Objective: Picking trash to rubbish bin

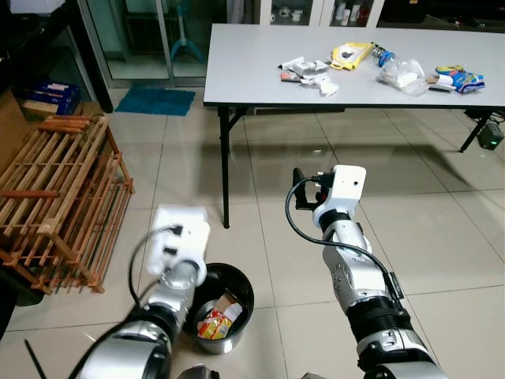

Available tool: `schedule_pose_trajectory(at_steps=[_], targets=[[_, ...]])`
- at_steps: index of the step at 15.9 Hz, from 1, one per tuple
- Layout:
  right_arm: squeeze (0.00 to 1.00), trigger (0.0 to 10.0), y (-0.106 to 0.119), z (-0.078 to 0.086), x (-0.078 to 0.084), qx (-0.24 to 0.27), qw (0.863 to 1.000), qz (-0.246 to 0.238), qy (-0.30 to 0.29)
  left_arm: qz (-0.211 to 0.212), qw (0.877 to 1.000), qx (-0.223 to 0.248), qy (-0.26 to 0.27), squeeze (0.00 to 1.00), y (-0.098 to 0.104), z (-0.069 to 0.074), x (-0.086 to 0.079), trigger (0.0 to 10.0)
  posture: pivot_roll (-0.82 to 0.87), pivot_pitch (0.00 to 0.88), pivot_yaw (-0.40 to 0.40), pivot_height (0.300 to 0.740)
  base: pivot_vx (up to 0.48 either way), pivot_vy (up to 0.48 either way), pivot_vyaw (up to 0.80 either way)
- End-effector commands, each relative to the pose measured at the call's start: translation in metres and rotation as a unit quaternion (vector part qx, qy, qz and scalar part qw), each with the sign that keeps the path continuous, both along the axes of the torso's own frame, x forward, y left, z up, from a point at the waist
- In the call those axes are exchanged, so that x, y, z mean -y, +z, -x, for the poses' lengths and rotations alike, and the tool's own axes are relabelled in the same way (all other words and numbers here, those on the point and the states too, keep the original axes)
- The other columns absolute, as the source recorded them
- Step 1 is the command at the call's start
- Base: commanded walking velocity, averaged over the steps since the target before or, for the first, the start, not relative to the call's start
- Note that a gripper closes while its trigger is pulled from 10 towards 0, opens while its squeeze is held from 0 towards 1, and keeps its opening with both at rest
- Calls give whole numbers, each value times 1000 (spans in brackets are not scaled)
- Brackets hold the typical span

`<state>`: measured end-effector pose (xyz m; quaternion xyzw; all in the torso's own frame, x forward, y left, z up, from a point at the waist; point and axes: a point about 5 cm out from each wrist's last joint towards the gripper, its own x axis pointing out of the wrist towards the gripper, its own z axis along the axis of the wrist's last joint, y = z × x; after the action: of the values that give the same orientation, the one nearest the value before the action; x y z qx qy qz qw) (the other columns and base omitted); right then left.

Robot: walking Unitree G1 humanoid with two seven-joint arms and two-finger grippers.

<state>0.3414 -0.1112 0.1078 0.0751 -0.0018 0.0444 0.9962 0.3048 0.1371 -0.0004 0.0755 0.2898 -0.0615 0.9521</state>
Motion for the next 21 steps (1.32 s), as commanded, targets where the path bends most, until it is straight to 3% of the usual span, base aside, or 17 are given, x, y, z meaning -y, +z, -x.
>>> schedule_pose_trajectory(at_steps=[1, 5, 12, 13, 14, 21], targets=[[0, 10000, 1, 1, 3, 0, 1000, 1, -2, 16, 1000, -26, -5, 0, -8, 7, 5, 10000, -24, 35, -24, 716, 0, 0, 0], [0, 10000, 0, 1, 2, -2, 1000, 3, 1, 39, 996, -58, -52, 0, -19, 21, 30, 10000, -27, 39, -24, 716, 0, 0, 0], [0, 10000, 1, 1, 2, -2, 1000, 0, -2, 39, 996, -55, -62, 0, -17, 19, 32, 10000, -27, 36, -14, 716, 0, 0, 0], [0, 10000, 1, 1, 2, -2, 1000, 0, -3, 37, 996, -54, -64, 353, -17, 19, 32, 10000, -28, 35, -14, 716, 0, 0, 0], [0, 10000, 1, 1, 2, -1, 1000, 0, -2, 41, 996, -52, -66, 1000, -16, 18, 32, 10000, -27, 36, -14, 716, 0, 0, 0], [0, 10000, 1, 1, 1, 0, 1000, 0, -2, 43, 994, -50, -85, 1000, -14, 17, 37, 10000, -29, 28, -11, 716, 0, 0, 0]])
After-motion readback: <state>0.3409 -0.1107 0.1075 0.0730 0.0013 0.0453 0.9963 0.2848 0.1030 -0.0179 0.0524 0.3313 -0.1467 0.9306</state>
